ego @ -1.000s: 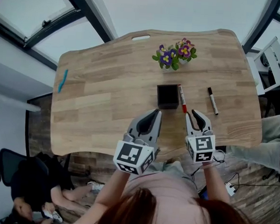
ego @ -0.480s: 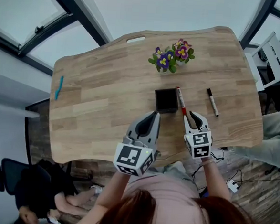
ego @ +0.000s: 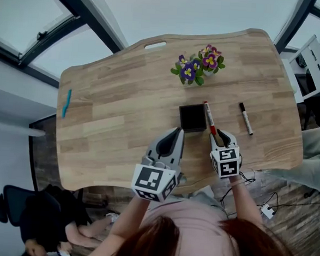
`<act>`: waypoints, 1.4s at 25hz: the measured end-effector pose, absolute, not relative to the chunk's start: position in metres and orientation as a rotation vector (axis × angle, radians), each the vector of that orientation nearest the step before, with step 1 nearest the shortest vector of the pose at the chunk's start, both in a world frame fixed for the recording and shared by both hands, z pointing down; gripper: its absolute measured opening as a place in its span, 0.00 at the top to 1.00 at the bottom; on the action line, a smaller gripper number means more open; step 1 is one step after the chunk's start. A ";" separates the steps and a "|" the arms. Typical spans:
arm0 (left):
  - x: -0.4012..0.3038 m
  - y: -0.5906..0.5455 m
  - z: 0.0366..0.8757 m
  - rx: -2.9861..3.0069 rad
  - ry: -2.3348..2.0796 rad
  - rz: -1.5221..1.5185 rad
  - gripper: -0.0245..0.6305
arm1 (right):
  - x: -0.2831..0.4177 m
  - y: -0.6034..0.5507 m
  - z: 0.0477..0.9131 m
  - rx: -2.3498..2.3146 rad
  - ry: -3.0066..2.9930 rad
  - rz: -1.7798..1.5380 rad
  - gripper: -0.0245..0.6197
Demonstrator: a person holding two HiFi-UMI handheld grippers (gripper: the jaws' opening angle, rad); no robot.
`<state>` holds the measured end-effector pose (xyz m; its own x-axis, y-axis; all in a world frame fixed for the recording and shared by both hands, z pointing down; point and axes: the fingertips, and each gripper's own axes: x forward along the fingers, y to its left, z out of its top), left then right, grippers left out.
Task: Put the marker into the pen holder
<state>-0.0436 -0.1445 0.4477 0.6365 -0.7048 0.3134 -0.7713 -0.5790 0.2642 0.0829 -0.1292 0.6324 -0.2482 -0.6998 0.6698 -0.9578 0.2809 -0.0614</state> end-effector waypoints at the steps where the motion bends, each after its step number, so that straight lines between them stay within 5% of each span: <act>1: -0.044 -0.145 0.449 2.482 -1.170 0.248 0.96 | 0.083 -0.129 0.635 1.480 -2.019 0.651 0.85; 35: -0.059 -0.158 0.459 2.410 -1.191 0.218 0.96 | 0.100 -0.134 0.616 1.485 -1.977 0.471 0.89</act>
<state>-0.0588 -0.1580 0.4592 0.6163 -0.7162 0.3274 -0.7858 -0.5314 0.3166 0.1003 -0.1336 0.6156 -0.1807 -0.7300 0.6591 -0.9487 0.3062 0.0790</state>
